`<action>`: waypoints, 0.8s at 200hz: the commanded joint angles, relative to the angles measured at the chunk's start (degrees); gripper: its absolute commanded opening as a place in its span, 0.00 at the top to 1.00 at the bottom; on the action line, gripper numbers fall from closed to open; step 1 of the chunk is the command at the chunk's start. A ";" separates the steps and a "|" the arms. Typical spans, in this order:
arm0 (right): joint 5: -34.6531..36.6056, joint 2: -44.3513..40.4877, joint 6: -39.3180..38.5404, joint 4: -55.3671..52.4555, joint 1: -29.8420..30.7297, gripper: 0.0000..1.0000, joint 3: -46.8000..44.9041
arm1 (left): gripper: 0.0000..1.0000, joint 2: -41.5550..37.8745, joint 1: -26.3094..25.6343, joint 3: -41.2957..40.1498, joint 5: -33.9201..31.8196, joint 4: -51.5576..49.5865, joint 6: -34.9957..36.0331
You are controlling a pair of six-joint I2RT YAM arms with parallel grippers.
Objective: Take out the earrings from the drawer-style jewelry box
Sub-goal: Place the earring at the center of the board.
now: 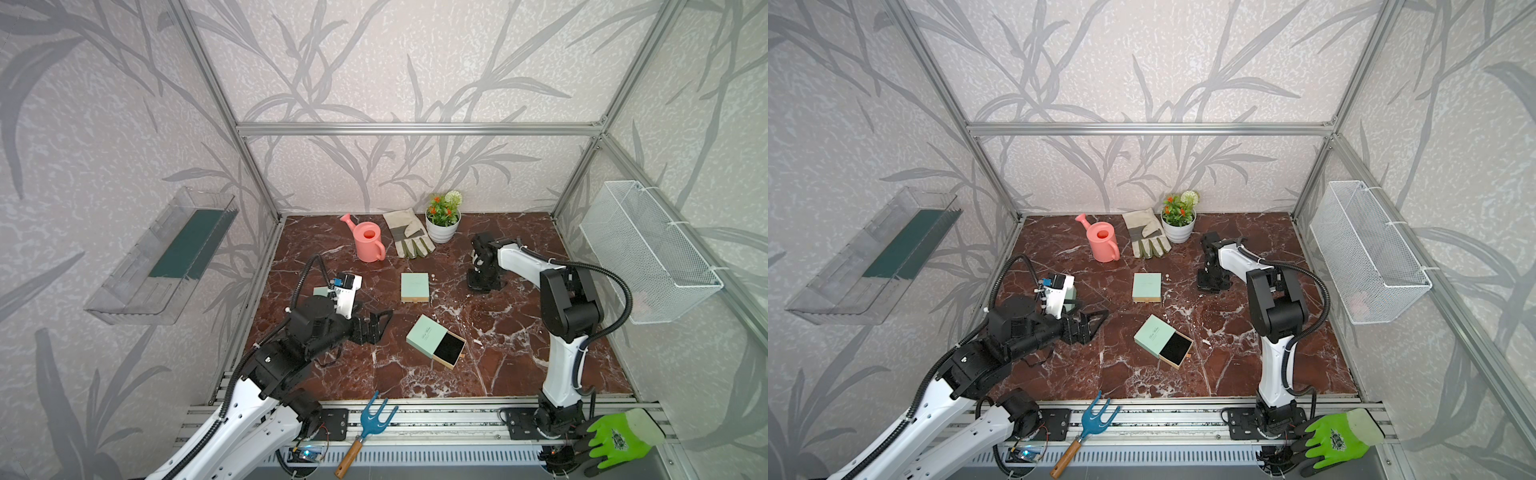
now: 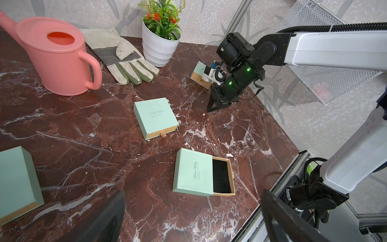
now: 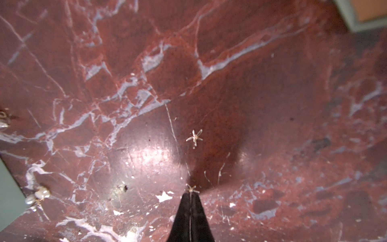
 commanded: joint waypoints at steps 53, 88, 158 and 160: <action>-0.83 1.02 -0.59 -1.87 -0.47 0.86 1.52 | 0.01 -0.13 0.30 0.31 0.39 0.71 1.36; -0.83 0.29 -0.41 -1.94 -0.48 0.85 1.37 | 0.01 -0.19 0.26 0.26 0.42 0.69 1.37; -3.01 -9.06 0.64 -2.13 -0.43 0.80 -1.36 | 0.01 0.53 0.30 0.33 0.23 0.58 1.36; -3.09 -9.34 0.71 -2.16 -0.47 0.80 -1.55 | 0.01 0.56 0.33 0.34 0.23 0.48 1.36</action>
